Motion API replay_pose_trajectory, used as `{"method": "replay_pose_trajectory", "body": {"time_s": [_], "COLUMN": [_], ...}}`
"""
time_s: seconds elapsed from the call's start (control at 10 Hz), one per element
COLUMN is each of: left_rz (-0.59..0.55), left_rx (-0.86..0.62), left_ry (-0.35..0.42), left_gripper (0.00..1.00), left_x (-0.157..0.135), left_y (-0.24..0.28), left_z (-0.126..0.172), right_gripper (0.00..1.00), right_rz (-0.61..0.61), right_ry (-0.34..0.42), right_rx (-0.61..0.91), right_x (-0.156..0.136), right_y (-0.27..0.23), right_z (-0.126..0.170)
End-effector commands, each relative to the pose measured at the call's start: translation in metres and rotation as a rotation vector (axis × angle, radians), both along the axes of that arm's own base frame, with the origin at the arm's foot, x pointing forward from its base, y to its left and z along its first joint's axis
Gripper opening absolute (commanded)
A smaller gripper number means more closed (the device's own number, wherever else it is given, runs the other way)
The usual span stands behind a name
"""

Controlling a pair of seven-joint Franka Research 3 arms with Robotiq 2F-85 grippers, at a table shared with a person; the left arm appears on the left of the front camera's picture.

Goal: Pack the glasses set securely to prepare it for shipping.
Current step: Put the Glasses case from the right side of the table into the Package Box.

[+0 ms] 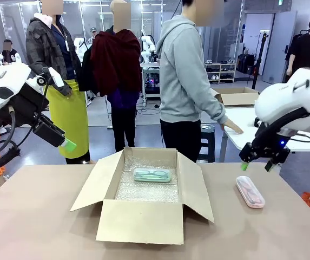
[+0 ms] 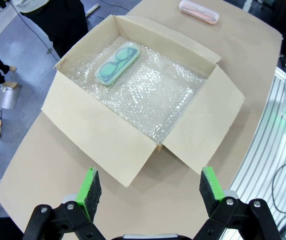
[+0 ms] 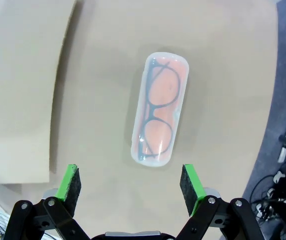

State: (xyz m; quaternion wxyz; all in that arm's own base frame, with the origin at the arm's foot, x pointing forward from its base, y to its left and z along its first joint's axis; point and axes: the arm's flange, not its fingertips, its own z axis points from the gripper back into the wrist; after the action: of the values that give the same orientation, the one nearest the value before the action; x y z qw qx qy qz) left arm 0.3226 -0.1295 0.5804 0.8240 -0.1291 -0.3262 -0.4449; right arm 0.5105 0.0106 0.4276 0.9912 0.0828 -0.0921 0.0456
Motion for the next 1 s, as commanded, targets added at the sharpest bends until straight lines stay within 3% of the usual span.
{"method": "replay_pose_trajectory", "body": {"time_s": [0.0,0.9], "left_rz": [0.001,0.001], "left_rx": [-0.005,-0.005], "left_ry": [-0.009,-0.009], "left_gripper": [1.0,1.0], "left_x": [0.0,0.0], "left_y": [0.001,0.001], "left_z": [0.002,0.002], "right_gripper": [1.0,1.0], "right_rz": [-0.051,-0.115], "right_ry": [0.038,0.095], "right_rx": [-0.05,-0.093], "right_x": [0.021,0.046], "right_y": [0.004,-0.008], "right_z": [-0.013,-0.085]}}
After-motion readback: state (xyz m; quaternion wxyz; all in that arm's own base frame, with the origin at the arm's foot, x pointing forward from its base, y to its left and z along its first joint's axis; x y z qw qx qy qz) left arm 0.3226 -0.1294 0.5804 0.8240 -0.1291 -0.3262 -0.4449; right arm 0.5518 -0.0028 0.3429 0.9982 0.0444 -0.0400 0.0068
